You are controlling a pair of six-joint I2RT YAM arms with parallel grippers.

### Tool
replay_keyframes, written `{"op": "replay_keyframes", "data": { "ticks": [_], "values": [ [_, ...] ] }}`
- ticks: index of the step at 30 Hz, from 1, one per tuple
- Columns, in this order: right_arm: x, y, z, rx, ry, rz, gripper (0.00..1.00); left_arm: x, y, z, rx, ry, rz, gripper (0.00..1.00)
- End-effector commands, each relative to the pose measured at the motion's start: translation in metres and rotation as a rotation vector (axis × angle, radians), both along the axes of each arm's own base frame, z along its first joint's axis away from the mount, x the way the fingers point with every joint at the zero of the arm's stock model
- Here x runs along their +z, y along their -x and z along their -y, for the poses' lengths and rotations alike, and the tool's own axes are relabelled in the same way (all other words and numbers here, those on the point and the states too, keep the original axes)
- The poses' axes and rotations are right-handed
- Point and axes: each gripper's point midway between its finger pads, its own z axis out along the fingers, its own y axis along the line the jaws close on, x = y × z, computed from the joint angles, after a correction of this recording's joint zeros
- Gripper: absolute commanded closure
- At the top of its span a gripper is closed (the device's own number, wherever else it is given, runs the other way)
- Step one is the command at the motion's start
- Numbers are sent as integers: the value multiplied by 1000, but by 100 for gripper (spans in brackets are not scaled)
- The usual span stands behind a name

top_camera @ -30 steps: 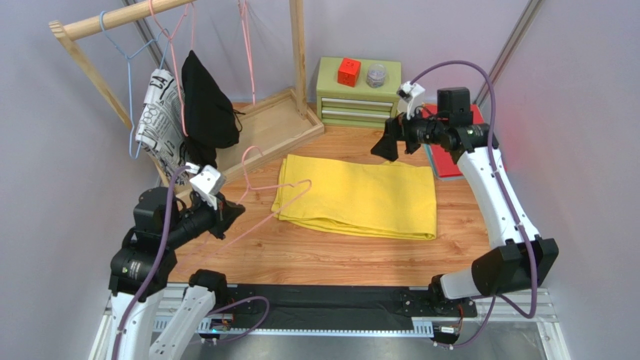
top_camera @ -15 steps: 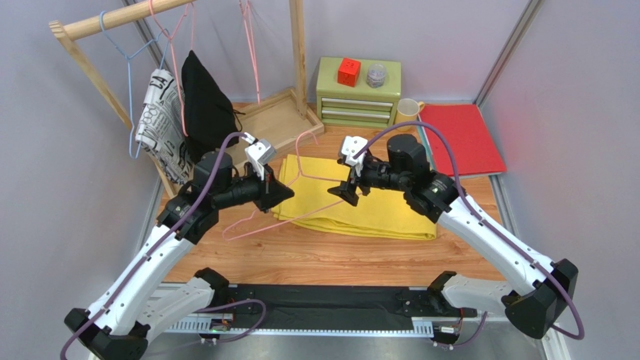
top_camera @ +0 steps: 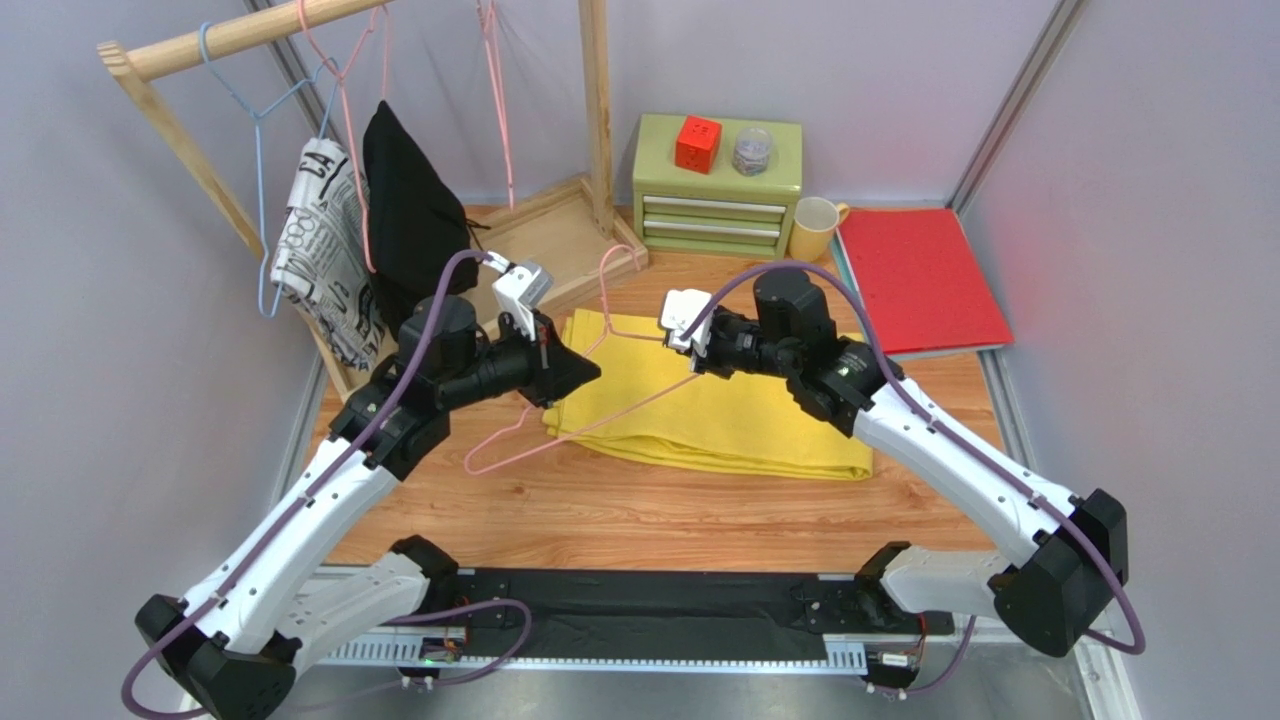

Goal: Place the trousers on the hanger
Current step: Pass the hanger from the left arm to the right, then pass the hanger from the right arm to the left

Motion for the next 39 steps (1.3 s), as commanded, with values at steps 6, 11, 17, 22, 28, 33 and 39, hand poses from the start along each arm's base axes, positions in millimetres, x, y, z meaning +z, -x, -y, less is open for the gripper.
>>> {"op": "replay_keyframes", "data": {
  "ticks": [6, 11, 17, 22, 28, 33, 39],
  "values": [
    [-9, 12, 20, 166, 61, 109, 100, 32, 5, -4, 8, 35, 66, 73],
    [-8, 18, 29, 224, 97, 176, 100, 36, 5, -11, 12, -6, 118, 42],
    [-25, 46, 42, 380, 203, 251, 100, 62, 9, -4, -106, -69, 197, 28],
    [-42, 59, 52, 473, 292, 259, 100, 62, 23, 4, -243, -138, 104, 28],
    [-47, 63, 54, 525, 331, 259, 100, 55, 33, 10, -308, -141, -17, 29],
    [-51, 63, 56, 565, 371, 270, 100, 34, 24, 15, -275, -164, -129, 39],
    [-55, 62, 57, 602, 409, 299, 100, 7, 34, 27, -311, -171, -298, 38]
  ]
}}
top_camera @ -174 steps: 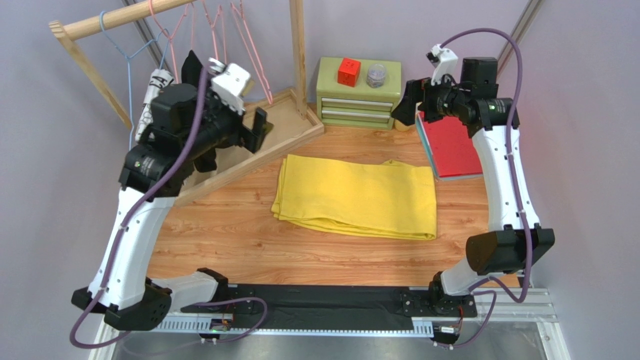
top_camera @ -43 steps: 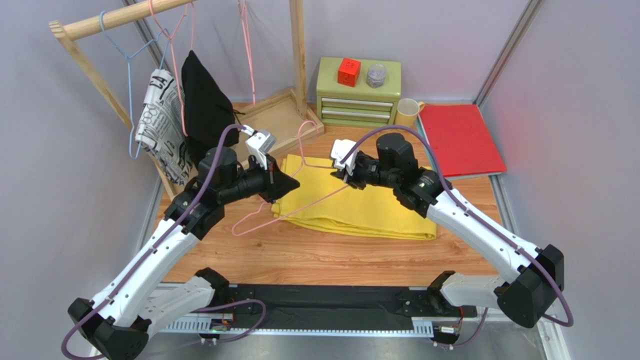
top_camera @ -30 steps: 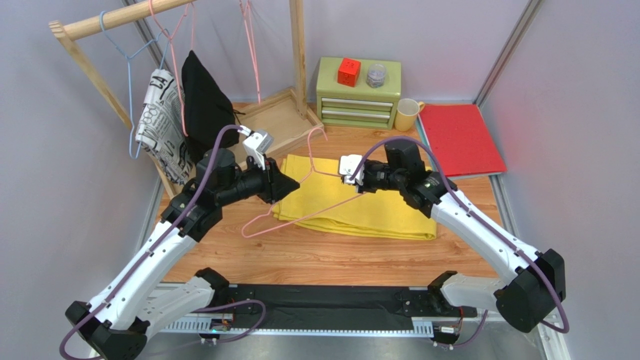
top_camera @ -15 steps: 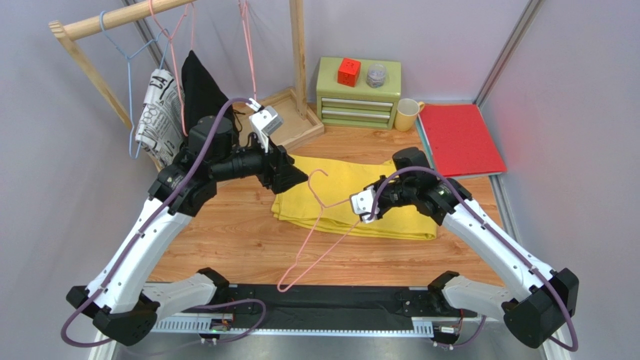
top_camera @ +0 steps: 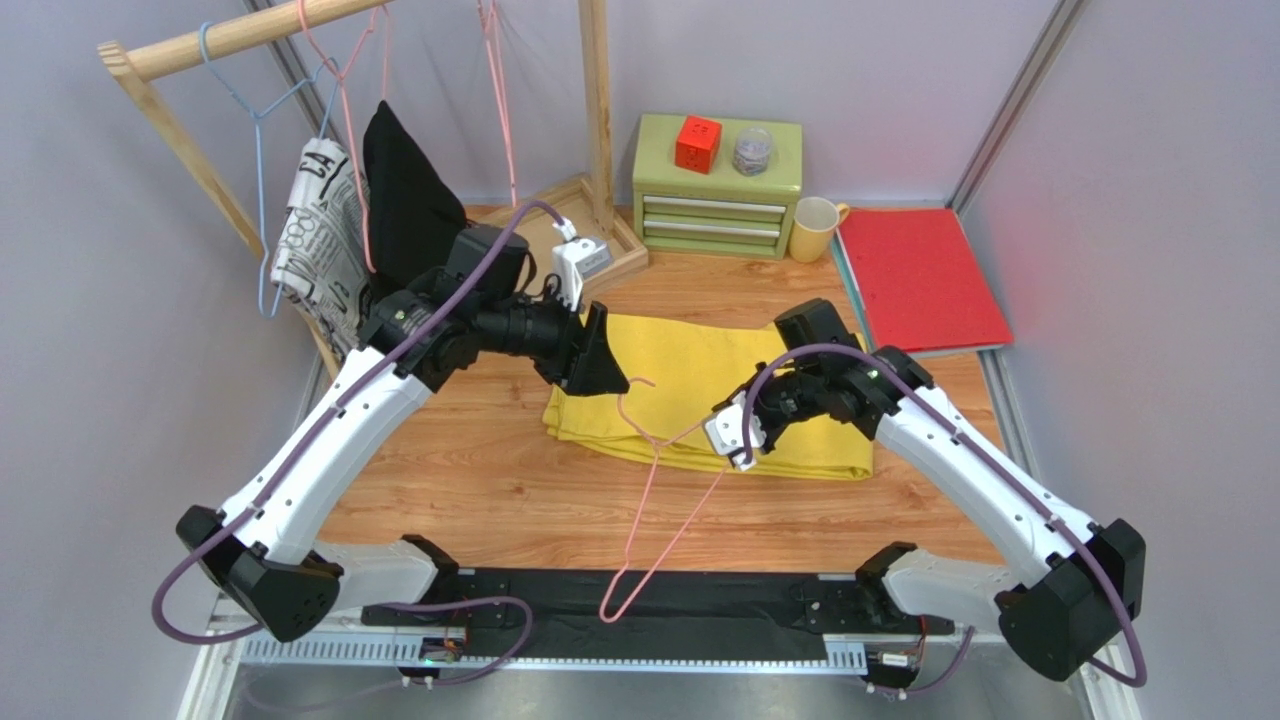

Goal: Place the trousers on the hanger
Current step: Pass the hanger from the right arm to the left, then place trousers on hanger

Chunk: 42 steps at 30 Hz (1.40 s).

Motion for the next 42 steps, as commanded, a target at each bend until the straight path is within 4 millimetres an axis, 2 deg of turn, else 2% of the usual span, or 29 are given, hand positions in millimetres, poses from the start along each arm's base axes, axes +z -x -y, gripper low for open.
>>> {"op": "replay_keyframes", "data": {
  "ticks": [1, 4, 7, 8, 10, 12, 14, 15, 16, 17, 18, 19, 20, 21, 22, 24, 25, 26, 27, 28, 29, 30, 31, 32, 33, 36, 39, 41, 42],
  "values": [
    [19, -4, -5, 65, -18, 73, 100, -12, 19, 7, -31, -11, -136, 38],
    [15, -5, -5, 67, 3, 59, 100, -19, 28, 13, -54, -24, -162, 41],
    [11, -5, -6, 82, 8, 54, 100, -35, 33, 17, -51, -56, -199, 48],
    [10, -5, -6, 86, 6, 55, 100, -42, 32, 17, -42, -67, -211, 56],
    [9, -4, -6, 98, 10, 65, 100, -48, 26, 20, -8, -69, -217, 65],
    [7, -6, -5, 80, 15, 57, 100, -49, 21, 24, 11, -52, -221, 99],
    [12, -20, -5, -13, -6, 64, 100, -55, 14, 24, 51, -53, -217, 100],
    [12, -24, -3, -90, -11, 18, 84, -48, 8, 26, 74, -20, -179, 100],
    [14, -32, 3, -160, -24, -4, 73, -54, 5, 25, 101, -17, -179, 100],
    [19, -36, 7, -209, -50, -35, 63, -46, -3, 29, 118, 31, -138, 100],
    [21, -39, 14, -260, -72, -73, 43, -40, -9, 26, 164, 59, -128, 100],
    [26, -47, 32, -374, -110, -122, 34, -43, -13, 24, 187, 68, -129, 100],
    [28, -50, 40, -422, -126, -138, 18, -37, -20, 26, 219, 101, -121, 100],
    [27, -51, 49, -479, -143, -164, 13, -37, -30, 22, 267, 112, -122, 100],
    [36, -55, 68, -591, -193, -196, 11, -40, -34, 21, 293, 123, -141, 100],
    [45, -54, 84, -706, -261, -267, 8, -32, -45, 26, 332, 205, -179, 100],
    [52, -59, 102, -797, -304, -281, 7, -37, -47, 28, 348, 217, -199, 100],
    [52, -56, 109, -899, -353, -378, 7, -30, -53, 33, 370, 276, -219, 100],
    [52, -58, 117, -962, -380, -419, 6, -33, -56, 37, 380, 292, -243, 100],
    [47, -64, 138, -1081, -415, -475, 6, -41, -57, 38, 398, 295, -274, 100],
    [43, -65, 147, -1185, -456, -569, 9, -37, -61, 43, 418, 348, -309, 100],
    [34, -68, 154, -1255, -473, -653, 10, -46, -65, 47, 425, 352, -337, 100],
    [27, -72, 173, -1351, -509, -716, 11, -54, -67, 48, 442, 349, -360, 100],
    [21, -72, 178, -1431, -553, -824, 15, -54, -71, 53, 452, 378, -374, 100],
    [8, -77, 186, -1492, -553, -900, 16, -61, -76, 55, 470, 377, -394, 100],
    [-22, -84, 213, -1669, -580, -1073, 20, -71, -90, 60, 526, 400, -440, 100],
    [-46, -90, 227, -1769, -596, -1191, 21, -79, -104, 66, 575, 412, -480, 100],
    [-55, -97, 234, -1797, -609, -1192, 21, -83, -111, 70, 586, 424, -488, 100],
    [-66, -98, 236, -1821, -594, -1216, 21, -92, -119, 72, 601, 406, -484, 100]
  ]
}}
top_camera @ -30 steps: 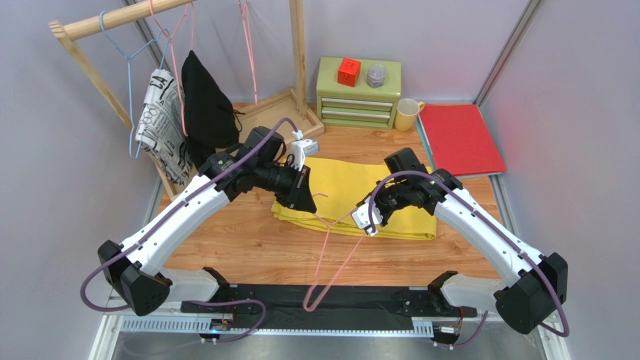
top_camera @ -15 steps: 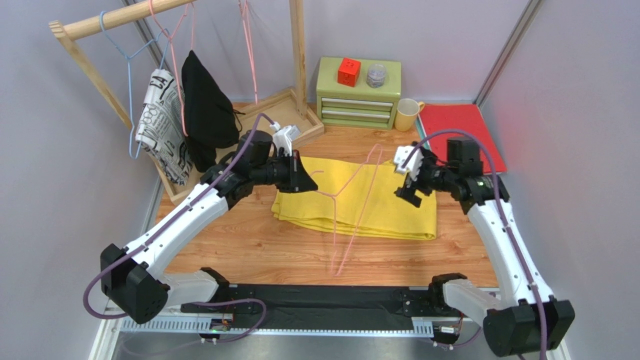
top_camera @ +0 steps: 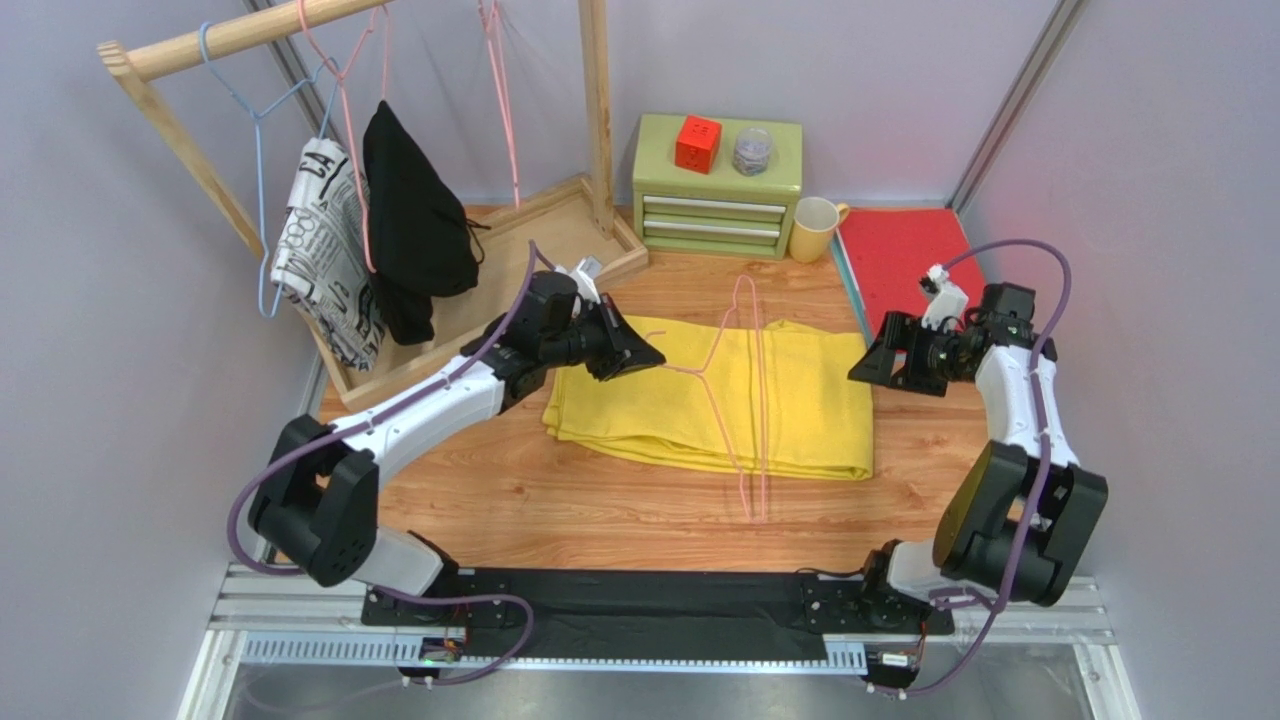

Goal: Place the trousers on the hanger
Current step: Place trousers on hanger

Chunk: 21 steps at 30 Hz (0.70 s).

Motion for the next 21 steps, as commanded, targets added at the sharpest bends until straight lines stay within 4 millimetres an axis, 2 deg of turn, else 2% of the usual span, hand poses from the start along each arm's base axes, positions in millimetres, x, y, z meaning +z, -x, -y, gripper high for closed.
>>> {"op": "replay_keyframes", "data": {
  "ticks": [1, 2, 3, 5, 9, 13, 14, 16, 17, 18, 19, 21],
  "values": [
    [-15, -13, 7, -127, -66, -66, 21, 17, -31, 15, 66, 75, 44, 100],
    [-22, -13, 11, -140, -52, -85, 21, 2, -34, 17, 54, 40, 35, 100],
    [-33, -12, 12, -147, -53, -122, 21, -1, -36, 19, 38, 28, 36, 100],
    [-48, -13, 19, -166, -26, -157, 23, -23, -36, 19, 17, -20, 0, 100],
    [-80, -14, 29, -190, 5, -251, 30, -36, -32, 17, -6, -44, -32, 100],
    [-96, -16, 29, -213, -12, -311, 34, -45, -29, 16, -26, -78, -46, 100],
    [-100, -17, 28, -216, -24, -326, 39, -49, -29, 14, -29, -94, -54, 100],
    [-98, -23, 26, -211, -48, -321, 46, -44, -27, 15, -71, -115, -36, 100],
    [-101, -24, 25, -210, -59, -334, 56, -43, -25, 15, -87, -121, -40, 100],
    [-100, -23, 23, -206, -72, -343, 61, -36, -26, 16, -101, -118, -22, 100],
    [-95, -27, 22, -198, -94, -334, 72, -38, -23, 13, -124, -145, -20, 100],
    [-88, -32, 19, -185, -114, -319, 86, -34, -25, 10, -119, -167, -11, 100]
  ]
}}
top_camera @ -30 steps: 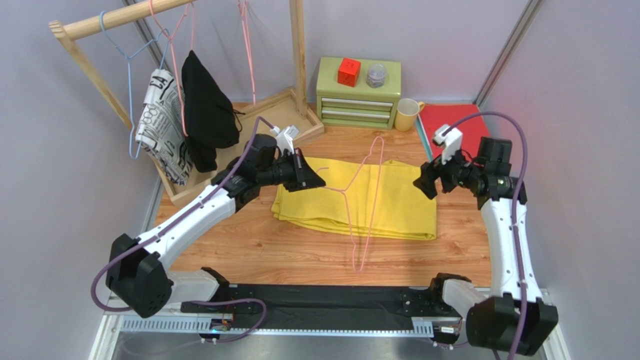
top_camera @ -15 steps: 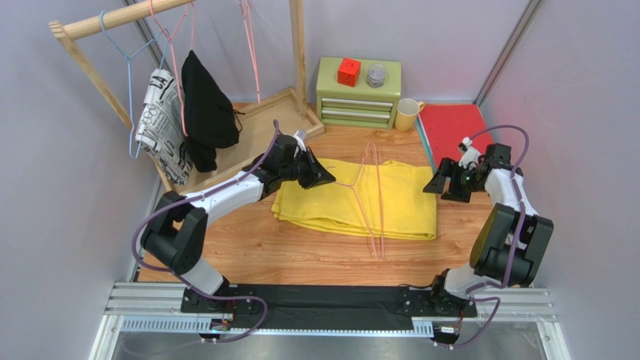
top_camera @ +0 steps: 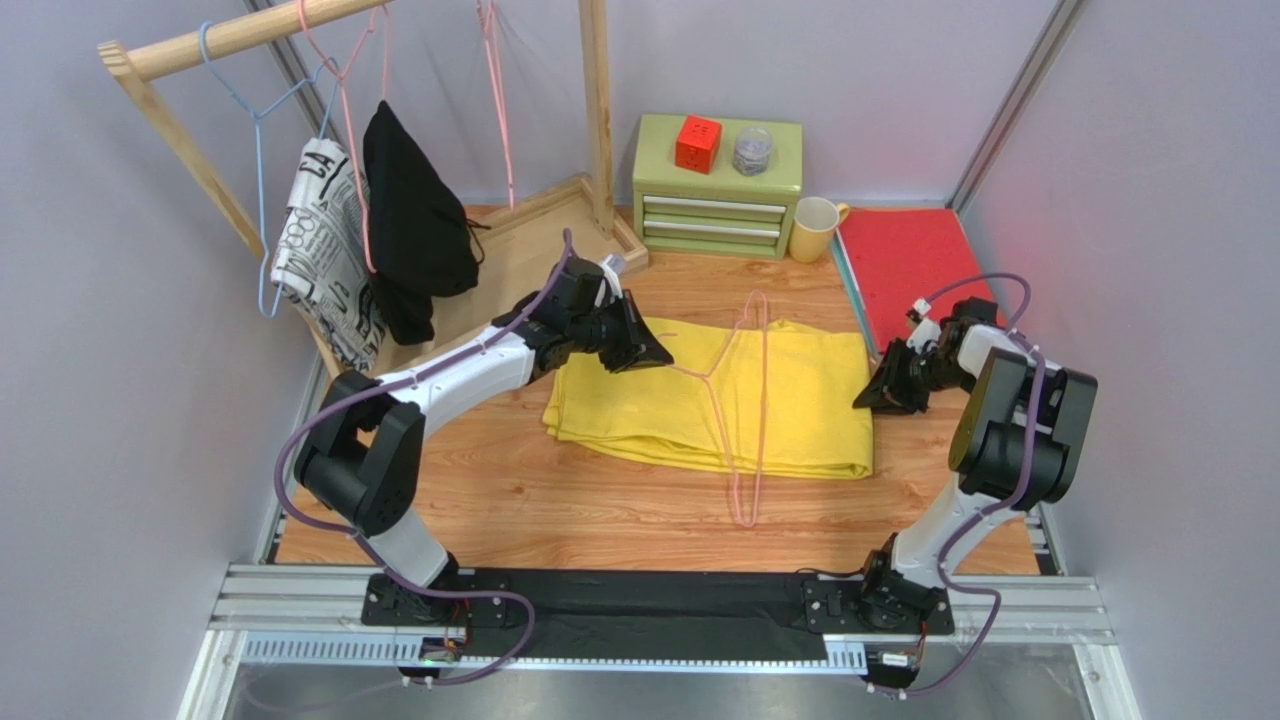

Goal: Place the trousers on the hanger
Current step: Place trousers on hanger

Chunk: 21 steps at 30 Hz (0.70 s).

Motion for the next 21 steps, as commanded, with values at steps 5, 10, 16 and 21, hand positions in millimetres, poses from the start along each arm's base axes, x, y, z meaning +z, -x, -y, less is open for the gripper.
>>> {"op": "replay_keyframes", "data": {
  "ticks": [5, 10, 16, 21],
  "values": [
    [76, -35, -28, 34, -170, 192, 100, 6, -2, -10, -40, -66, 26, 100],
    [126, -37, -78, 89, -277, 262, 100, 9, -6, -8, -31, -34, 25, 100],
    [144, -39, -143, 195, -324, 297, 100, 32, -14, -10, 0, 24, 60, 100],
    [150, -42, -187, 259, -369, 299, 100, 31, -19, -29, 52, 4, 42, 100]
  ]
}}
